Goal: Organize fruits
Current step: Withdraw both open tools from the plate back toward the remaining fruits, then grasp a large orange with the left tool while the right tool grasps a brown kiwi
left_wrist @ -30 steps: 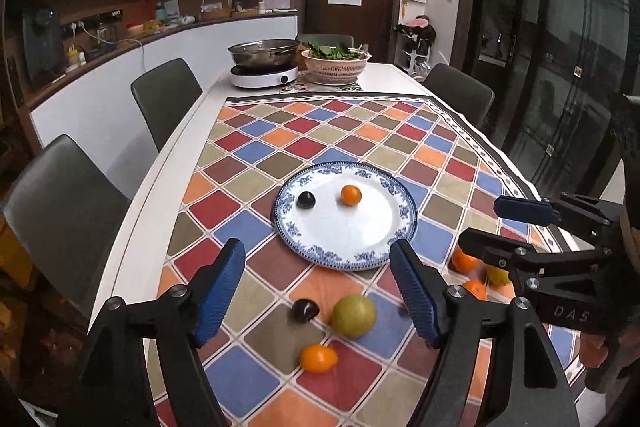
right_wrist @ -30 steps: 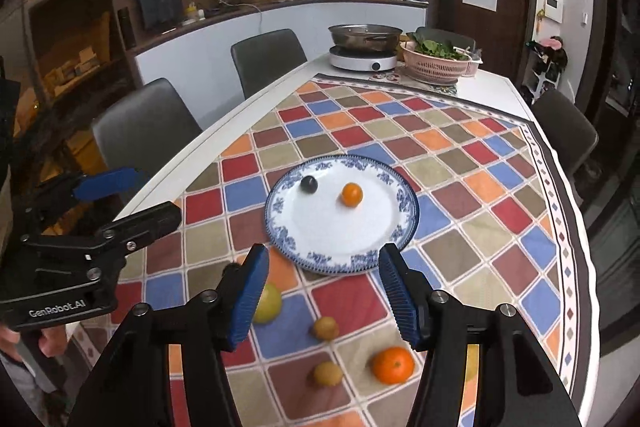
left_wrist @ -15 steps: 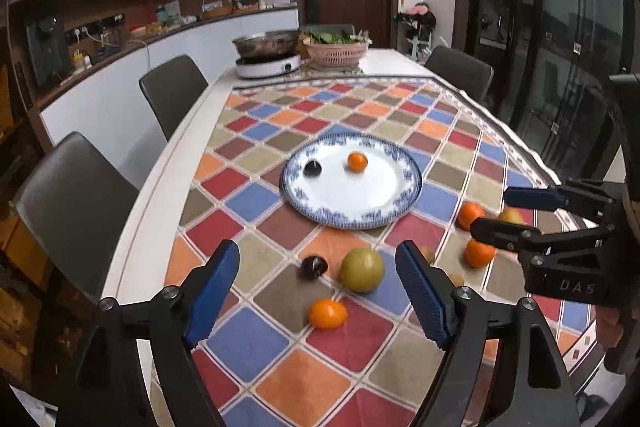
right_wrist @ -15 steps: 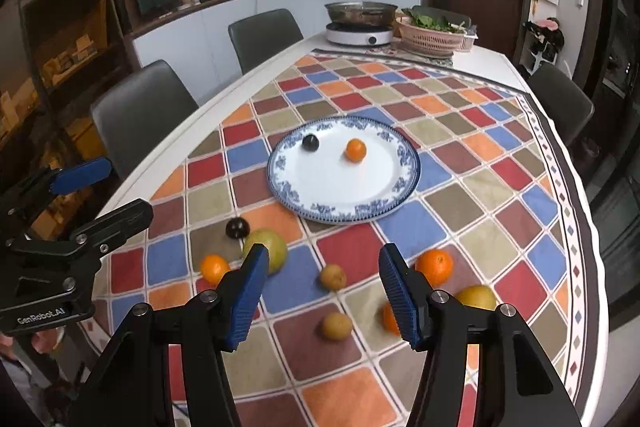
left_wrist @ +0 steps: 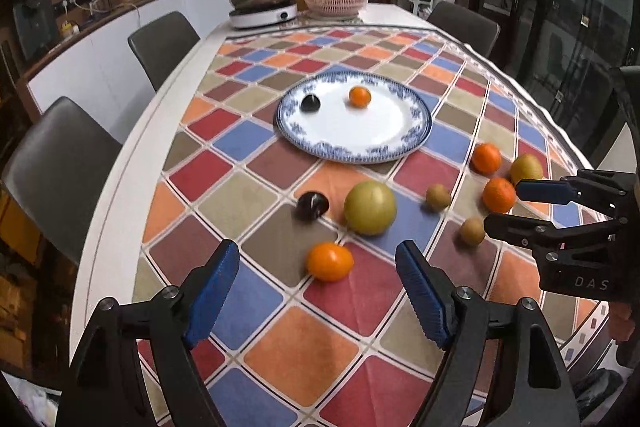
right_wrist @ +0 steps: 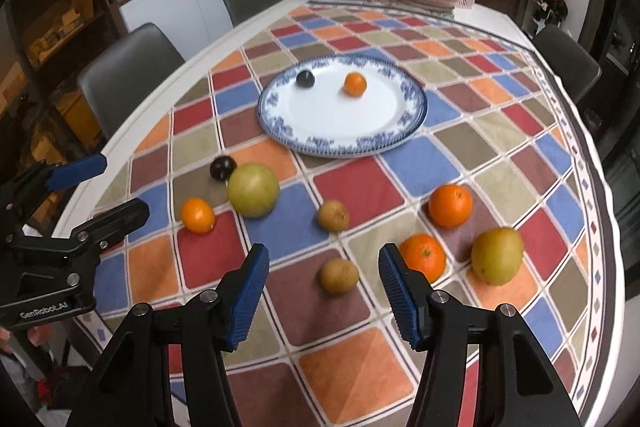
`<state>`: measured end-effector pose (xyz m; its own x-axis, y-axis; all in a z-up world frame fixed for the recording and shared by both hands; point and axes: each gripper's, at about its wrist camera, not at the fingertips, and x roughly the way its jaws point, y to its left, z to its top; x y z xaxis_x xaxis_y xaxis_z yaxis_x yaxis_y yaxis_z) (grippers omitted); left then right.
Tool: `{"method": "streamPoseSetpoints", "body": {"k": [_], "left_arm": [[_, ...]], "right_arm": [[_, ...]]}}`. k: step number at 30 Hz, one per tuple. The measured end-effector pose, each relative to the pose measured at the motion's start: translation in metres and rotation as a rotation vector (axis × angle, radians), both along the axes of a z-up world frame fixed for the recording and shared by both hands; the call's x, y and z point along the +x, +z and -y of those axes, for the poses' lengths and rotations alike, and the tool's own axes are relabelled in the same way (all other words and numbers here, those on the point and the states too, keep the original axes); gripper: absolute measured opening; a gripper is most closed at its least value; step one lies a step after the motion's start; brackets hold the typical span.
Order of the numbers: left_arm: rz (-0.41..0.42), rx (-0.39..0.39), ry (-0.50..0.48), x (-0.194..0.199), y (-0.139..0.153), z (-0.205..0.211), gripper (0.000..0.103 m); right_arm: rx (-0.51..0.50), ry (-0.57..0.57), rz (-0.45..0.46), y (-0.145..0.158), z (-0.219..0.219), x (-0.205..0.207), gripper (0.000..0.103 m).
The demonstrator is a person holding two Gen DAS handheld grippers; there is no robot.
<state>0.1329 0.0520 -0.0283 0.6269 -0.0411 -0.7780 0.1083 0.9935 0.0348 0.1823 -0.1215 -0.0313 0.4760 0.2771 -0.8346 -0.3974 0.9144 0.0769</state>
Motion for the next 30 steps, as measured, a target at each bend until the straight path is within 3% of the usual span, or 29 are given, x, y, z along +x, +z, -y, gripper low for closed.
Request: {"method": "streamPoseSetpoints", "body": {"k": [10, 30], "left_arm": [[-0.073, 0.006, -0.007, 0.012, -0.027, -0.002, 0.080], [-0.149, 0.027, -0.041, 0.043, -0.064, -0.004, 0.080]], "right_arm": [[-0.026, -0.020, -0.093, -0.030, 0.000, 0.006, 0.058], [-0.090, -0.025, -0.135, -0.054, -0.007, 0.020, 0.058]]}}
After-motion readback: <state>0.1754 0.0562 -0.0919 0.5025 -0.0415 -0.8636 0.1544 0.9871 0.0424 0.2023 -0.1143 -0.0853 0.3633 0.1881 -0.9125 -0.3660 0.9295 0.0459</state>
